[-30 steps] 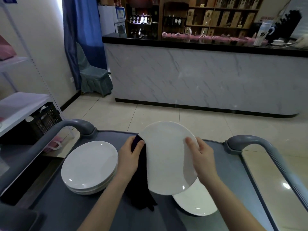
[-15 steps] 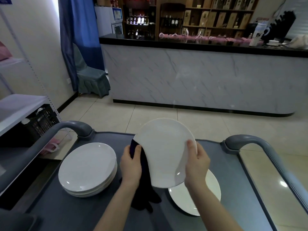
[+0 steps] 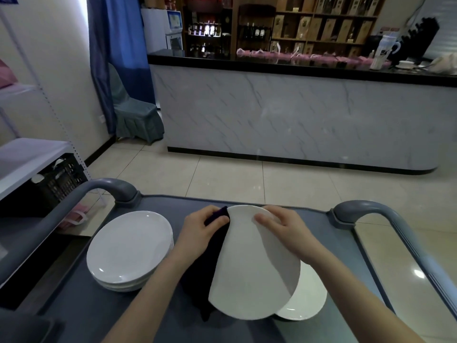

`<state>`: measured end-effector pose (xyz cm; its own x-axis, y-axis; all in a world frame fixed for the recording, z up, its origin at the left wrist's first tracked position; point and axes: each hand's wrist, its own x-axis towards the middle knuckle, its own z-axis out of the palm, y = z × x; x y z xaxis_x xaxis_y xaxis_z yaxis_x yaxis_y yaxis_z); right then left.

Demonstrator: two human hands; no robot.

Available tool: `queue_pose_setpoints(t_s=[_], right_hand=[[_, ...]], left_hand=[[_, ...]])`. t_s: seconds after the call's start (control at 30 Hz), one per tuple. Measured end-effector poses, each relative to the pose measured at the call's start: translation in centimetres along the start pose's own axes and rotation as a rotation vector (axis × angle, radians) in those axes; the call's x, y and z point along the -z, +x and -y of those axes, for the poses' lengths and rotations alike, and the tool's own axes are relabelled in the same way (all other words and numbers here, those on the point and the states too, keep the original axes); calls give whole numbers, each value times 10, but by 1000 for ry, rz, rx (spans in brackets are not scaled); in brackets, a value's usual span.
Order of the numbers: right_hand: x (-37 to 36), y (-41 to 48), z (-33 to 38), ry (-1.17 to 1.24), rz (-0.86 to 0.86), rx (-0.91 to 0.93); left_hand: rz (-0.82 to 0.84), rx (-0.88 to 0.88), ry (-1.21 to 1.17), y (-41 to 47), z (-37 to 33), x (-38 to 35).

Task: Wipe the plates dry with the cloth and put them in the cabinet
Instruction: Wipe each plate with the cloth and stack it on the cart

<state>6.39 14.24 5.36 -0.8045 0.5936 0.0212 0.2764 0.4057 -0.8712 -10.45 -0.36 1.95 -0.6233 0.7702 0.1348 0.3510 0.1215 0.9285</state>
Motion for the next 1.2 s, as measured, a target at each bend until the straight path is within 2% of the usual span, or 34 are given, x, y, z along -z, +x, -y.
queue_pose_setpoints(t_s=[0.1, 0.23, 0.3, 0.43, 0.53, 0.63, 0.7, 0.8, 0.9, 1.0, 1.1, 1.2], right_hand=[[-4, -5, -4, 162, -135, -11], [-31, -11, -4, 498, -615, -135], [-45, -16, -5, 544, -707, -182], [-38, -21, -10, 430, -624, -127], [-14, -17, -8, 277, -378, -35], [-3, -10, -2, 100, -97, -9], [-2, -8, 0, 91, -45, -10], [-6, -8, 0, 223, -190, -20], [-26, -10, 2, 413, -536, -68], [-63, -12, 9, 607, -808, -160], [-76, -14, 13, 607, -838, -150], [-60, -13, 5, 493, -691, -107]], left_hand=[[-120, 73, -54, -3, 5, -3], [-468, 249, -155, -19, 17, -29], [-554, 337, -231, -27, 22, -42], [-472, 286, -253, -30, 29, -34], [-326, 141, -166, -20, 21, -14], [-92, 15, -16, -7, 7, -4], [-20, 17, 23, -4, 3, -4], [-182, 95, -41, -8, 5, -5], [-474, 235, -164, -20, 13, -19], [-679, 407, -318, -31, 10, -50], [-727, 493, -447, -30, 11, -60], [-644, 440, -451, -27, 17, -44]])
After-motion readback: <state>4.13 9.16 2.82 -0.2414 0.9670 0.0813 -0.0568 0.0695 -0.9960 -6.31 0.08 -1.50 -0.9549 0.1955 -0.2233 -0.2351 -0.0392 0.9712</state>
